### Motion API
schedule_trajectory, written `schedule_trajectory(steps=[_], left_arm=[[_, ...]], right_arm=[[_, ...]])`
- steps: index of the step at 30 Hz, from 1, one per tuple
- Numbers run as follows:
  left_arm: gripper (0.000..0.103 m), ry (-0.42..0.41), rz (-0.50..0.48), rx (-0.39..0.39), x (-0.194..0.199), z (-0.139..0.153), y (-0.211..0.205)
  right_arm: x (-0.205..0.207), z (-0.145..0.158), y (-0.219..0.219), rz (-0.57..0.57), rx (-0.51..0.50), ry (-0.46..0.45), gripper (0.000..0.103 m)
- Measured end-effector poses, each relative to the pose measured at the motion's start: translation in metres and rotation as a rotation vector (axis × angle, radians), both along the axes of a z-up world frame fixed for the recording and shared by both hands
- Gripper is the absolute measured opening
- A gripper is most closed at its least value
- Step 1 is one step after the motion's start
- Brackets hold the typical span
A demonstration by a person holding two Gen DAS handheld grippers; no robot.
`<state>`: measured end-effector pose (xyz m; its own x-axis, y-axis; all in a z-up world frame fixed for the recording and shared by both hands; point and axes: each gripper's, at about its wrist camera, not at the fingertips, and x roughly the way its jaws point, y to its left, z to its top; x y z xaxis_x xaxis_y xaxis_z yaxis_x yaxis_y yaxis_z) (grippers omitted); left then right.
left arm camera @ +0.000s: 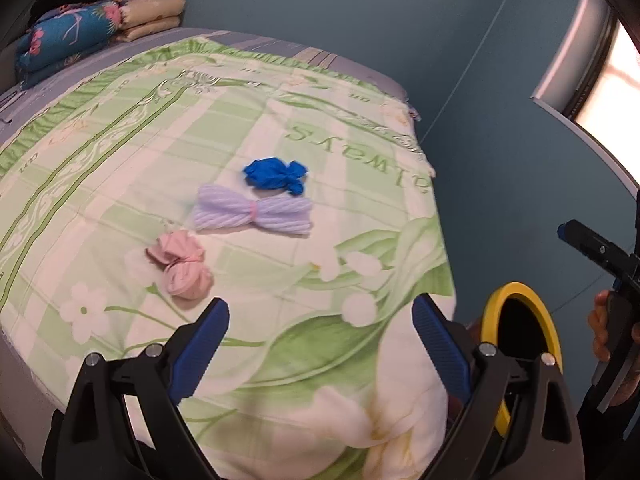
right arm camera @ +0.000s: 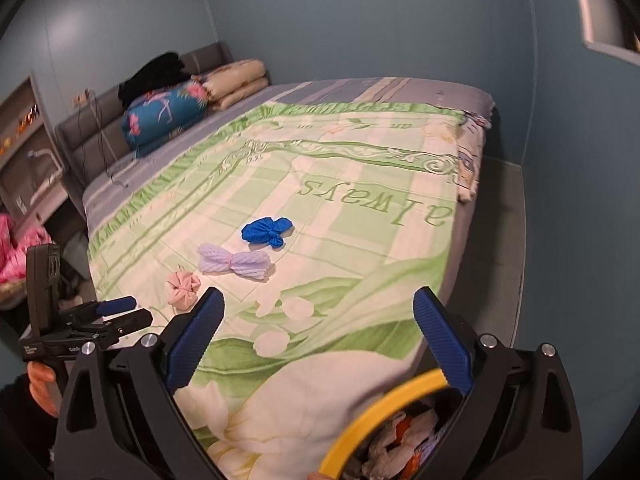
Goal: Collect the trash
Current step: 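Move both open tools back over the glove, net and pink tissue on the bed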
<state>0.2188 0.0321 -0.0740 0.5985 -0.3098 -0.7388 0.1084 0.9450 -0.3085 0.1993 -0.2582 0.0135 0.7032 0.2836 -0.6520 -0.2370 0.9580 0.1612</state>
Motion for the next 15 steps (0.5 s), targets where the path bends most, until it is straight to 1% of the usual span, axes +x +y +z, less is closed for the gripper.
schedule_trajectory(steps=[3,7,11,15], left_arm=[[0.089,0.024,0.029,0.014,0.008,-0.012,0.017],[0.089,0.057,0.063,0.009,0.018,-0.026,0.036],[0.089,0.096,0.098,-0.002,0.031,-0.043,0.054],[0.089,0.136,0.125,-0.023,0.043,-0.06,0.071]], right_arm=[[0.02,-0.006,0.021,0.045,-0.042,0.003,0.091],[0.045,-0.016,0.051,0.119,-0.107,-0.004,0.091],[0.075,-0.032,0.085,0.228,-0.139,-0.003,0.092],[0.102,-0.051,0.122,0.331,-0.191,0.003,0.092]])
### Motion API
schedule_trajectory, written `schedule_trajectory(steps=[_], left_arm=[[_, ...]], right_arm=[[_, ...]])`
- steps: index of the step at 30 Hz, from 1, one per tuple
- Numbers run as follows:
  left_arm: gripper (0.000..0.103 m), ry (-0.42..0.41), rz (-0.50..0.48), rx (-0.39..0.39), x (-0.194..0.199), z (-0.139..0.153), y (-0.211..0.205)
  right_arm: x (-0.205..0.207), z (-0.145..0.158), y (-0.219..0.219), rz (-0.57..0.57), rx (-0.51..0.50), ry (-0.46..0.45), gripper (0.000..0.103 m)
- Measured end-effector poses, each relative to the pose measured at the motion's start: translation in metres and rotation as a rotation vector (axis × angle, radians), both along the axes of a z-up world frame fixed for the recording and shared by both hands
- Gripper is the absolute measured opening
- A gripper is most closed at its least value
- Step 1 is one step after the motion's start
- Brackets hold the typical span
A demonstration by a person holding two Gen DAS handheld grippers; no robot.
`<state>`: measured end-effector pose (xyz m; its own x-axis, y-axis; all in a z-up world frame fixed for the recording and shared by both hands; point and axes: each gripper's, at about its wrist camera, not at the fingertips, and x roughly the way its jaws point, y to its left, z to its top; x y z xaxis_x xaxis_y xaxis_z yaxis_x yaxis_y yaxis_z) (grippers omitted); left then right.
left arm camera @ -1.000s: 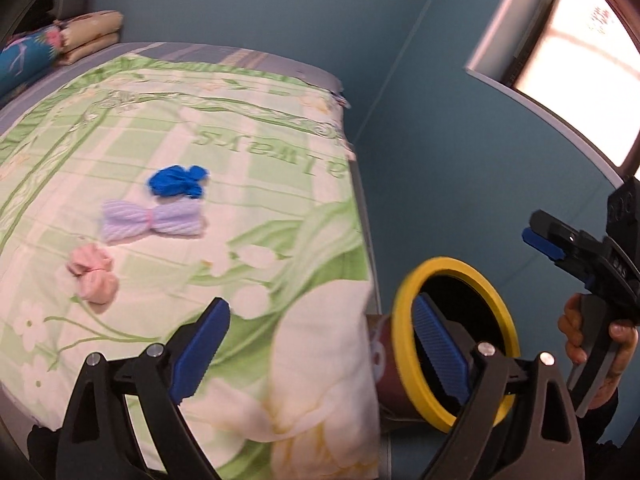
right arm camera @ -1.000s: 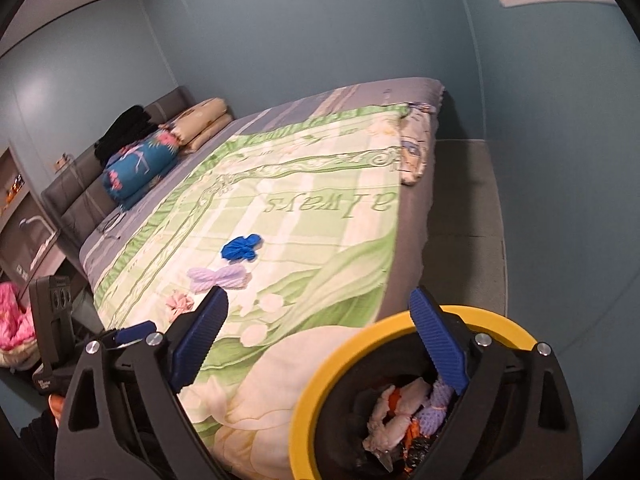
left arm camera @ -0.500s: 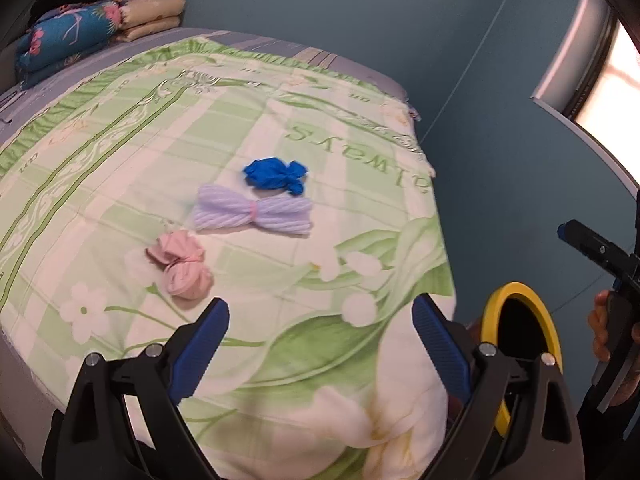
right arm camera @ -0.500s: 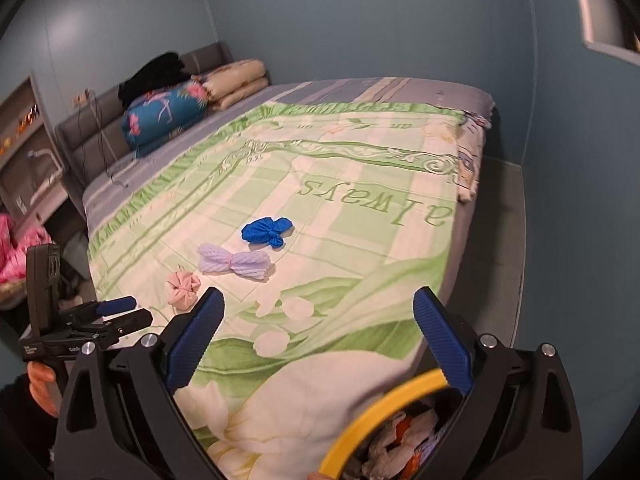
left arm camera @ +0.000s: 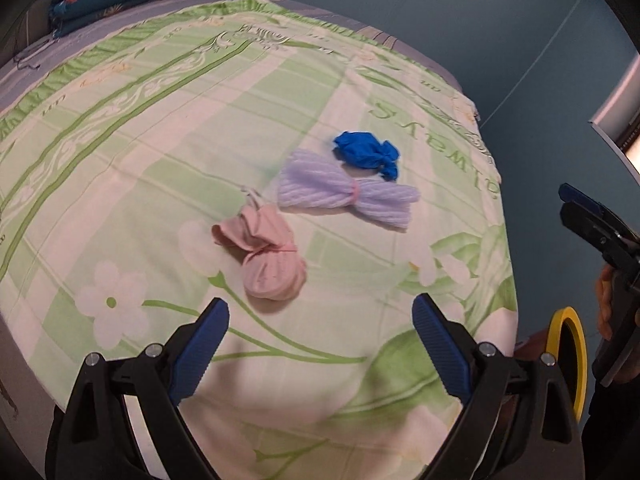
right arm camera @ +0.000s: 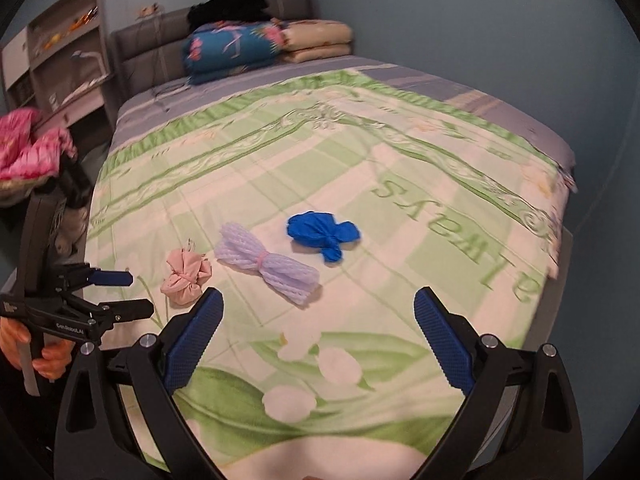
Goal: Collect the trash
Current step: 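Move both open tools back over the glove, net and pink tissue on the bed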
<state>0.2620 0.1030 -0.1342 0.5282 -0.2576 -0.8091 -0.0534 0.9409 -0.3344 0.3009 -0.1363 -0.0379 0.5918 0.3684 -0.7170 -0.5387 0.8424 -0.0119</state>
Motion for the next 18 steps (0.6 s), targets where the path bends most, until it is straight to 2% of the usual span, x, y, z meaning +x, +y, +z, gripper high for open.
schedule_trajectory(steps=[5,9,18], left_arm=[[0.089,0.042,0.021,-0.019,0.014,-0.017,0.014],[0.089,0.057,0.027,-0.034,0.024,-0.024,0.022],[0.089,0.084,0.031,-0.08,0.038,-0.035,0.031]], right_arm=[[0.03,-0.027,0.037,0.098,-0.051,0.026,0.092],[0.048,-0.049,0.062,0.181,-0.134,0.022,0.092],[0.055,-0.086,0.094,0.328,-0.315,-0.033,0.094]])
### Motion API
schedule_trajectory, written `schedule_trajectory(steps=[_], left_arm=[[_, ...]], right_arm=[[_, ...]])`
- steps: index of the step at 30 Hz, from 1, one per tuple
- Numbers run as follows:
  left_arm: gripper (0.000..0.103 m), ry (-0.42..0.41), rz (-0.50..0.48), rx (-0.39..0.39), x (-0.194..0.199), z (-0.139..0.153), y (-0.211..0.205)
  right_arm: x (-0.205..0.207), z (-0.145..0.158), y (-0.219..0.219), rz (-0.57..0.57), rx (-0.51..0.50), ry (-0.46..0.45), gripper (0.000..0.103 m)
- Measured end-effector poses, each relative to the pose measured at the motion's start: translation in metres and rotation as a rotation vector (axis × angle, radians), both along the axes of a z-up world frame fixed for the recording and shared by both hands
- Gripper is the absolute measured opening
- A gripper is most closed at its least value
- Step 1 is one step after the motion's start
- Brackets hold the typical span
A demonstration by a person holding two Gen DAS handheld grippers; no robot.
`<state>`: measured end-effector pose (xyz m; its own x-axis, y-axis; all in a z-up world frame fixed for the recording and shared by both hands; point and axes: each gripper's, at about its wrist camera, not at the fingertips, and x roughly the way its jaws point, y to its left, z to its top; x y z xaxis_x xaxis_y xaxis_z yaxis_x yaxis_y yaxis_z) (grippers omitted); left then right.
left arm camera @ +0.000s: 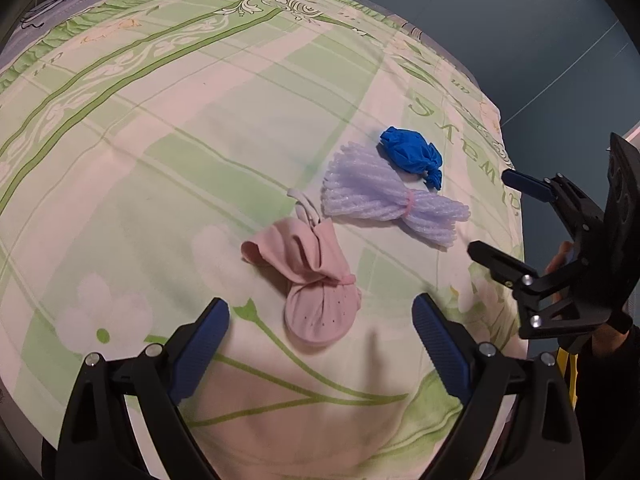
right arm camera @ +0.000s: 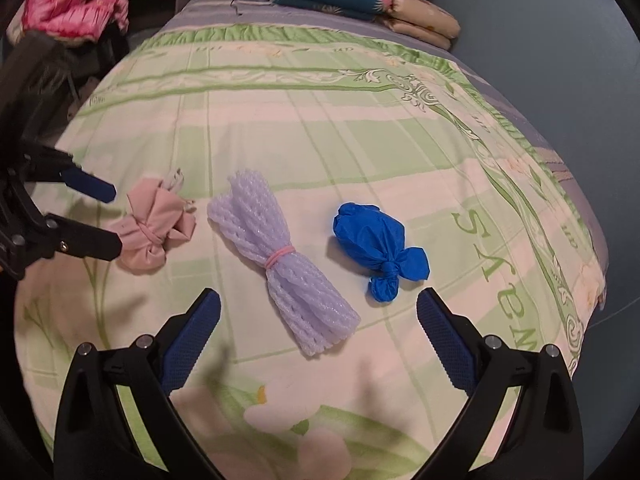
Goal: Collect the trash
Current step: 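Move both open tools back over the glove, net and pink tissue on the bed, then grasp the pink tissue with the left tool while the right tool grasps the lavender net and blue glove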
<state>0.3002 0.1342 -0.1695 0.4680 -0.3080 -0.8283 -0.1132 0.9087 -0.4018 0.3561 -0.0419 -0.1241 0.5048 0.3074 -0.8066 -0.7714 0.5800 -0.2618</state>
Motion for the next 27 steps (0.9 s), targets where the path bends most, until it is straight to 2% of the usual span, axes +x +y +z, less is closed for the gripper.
schedule_trajectory(steps=[7,12,16,20,22,27], left_arm=[[0.089,0.021,-0.006,-0.011,0.007,-0.008,-0.001],[0.089,0.033,-0.022,-0.006,0.014,-0.011,-0.006],[0.089,0.037,-0.029,-0.009,0.021,-0.011,-0.008],[0.089,0.033,-0.033,-0.029,0.025,-0.013,-0.005],[0.089,0.037,-0.029,-0.035,0.028,-0.015,-0.004],[0.089,0.043,-0.035,-0.063,0.033,-0.019,-0.004]], right_arm=[[0.02,-0.016,0.008,-0.017,-0.053,-0.037,0.094],[0.035,-0.021,0.011,-0.028,-0.052,-0.032,0.094],[0.037,-0.024,0.015,-0.004,-0.047,-0.008,0.094],[0.027,-0.027,0.022,0.067,-0.1,-0.079,0.094],[0.032,-0.034,0.025,0.066,-0.131,-0.094,0.094],[0.052,-0.043,0.03,0.059,-0.121,-0.069,0.095]])
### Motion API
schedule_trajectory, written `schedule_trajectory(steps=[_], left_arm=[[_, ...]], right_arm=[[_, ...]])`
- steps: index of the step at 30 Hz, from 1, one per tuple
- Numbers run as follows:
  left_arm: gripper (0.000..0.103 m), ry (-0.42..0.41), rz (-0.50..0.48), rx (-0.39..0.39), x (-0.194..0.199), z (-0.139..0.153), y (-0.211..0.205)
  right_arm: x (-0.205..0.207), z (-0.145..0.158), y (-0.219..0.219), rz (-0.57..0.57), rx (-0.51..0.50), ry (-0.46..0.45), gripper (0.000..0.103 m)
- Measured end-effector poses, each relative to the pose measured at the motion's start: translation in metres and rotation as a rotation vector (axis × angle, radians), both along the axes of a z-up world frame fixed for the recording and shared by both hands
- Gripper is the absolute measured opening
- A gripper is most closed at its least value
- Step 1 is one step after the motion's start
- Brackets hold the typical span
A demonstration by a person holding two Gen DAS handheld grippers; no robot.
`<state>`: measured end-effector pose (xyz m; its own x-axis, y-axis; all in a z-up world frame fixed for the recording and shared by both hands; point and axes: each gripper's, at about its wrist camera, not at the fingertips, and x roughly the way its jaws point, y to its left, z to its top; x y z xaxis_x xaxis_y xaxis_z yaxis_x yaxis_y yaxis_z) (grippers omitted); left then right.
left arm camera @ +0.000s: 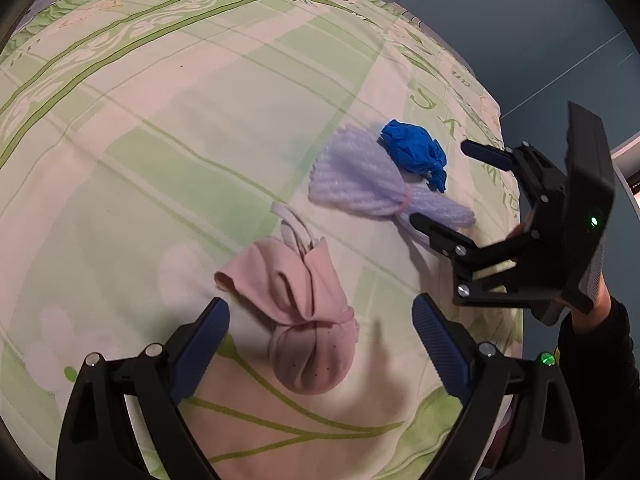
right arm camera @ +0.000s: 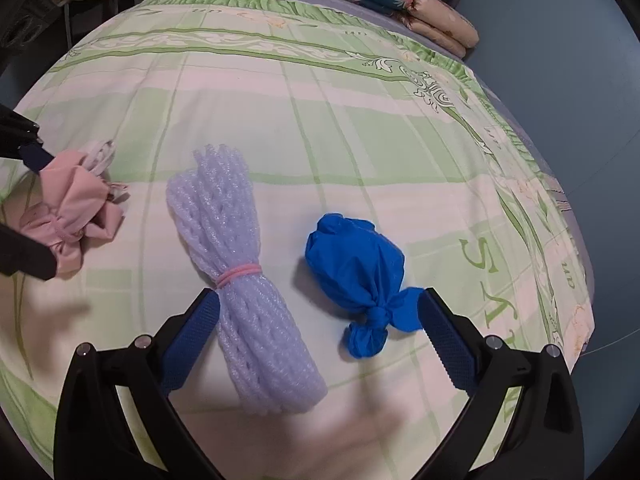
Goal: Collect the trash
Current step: 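Grasp the pink tissue with the left tool while the right tool grasps the lavender net and blue glove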
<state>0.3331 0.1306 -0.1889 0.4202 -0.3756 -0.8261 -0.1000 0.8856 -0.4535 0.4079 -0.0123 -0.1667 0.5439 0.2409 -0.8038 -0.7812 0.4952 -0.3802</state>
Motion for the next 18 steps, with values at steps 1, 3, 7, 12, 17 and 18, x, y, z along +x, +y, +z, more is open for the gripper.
schedule_trajectory(steps=[1,3,7,12,17,18], left_arm=[[0.089,0.0,-0.004,-0.001,0.001,0.0,-0.001],[0.089,0.0,-0.013,-0.003,0.003,-0.001,-0.003],[0.082,0.002,-0.033,0.006,0.011,-0.002,-0.007],[0.065,0.01,-0.042,0.02,0.014,-0.004,-0.011],[0.028,0.017,-0.045,0.063,0.015,-0.006,-0.015],[0.027,0.018,-0.049,0.057,0.014,-0.006,-0.016]], right_arm=[[0.003,-0.001,0.001,-0.001,-0.001,-0.005,0.095],[0.012,0.0,0.003,-0.007,0.013,0.007,0.095],[0.031,-0.003,0.005,-0.011,0.028,0.066,0.095],[0.051,-0.008,0.008,-0.048,0.07,0.138,0.094],[0.053,-0.018,0.014,-0.071,0.074,0.185,0.07],[0.052,-0.018,0.015,-0.074,0.08,0.187,0.063]])
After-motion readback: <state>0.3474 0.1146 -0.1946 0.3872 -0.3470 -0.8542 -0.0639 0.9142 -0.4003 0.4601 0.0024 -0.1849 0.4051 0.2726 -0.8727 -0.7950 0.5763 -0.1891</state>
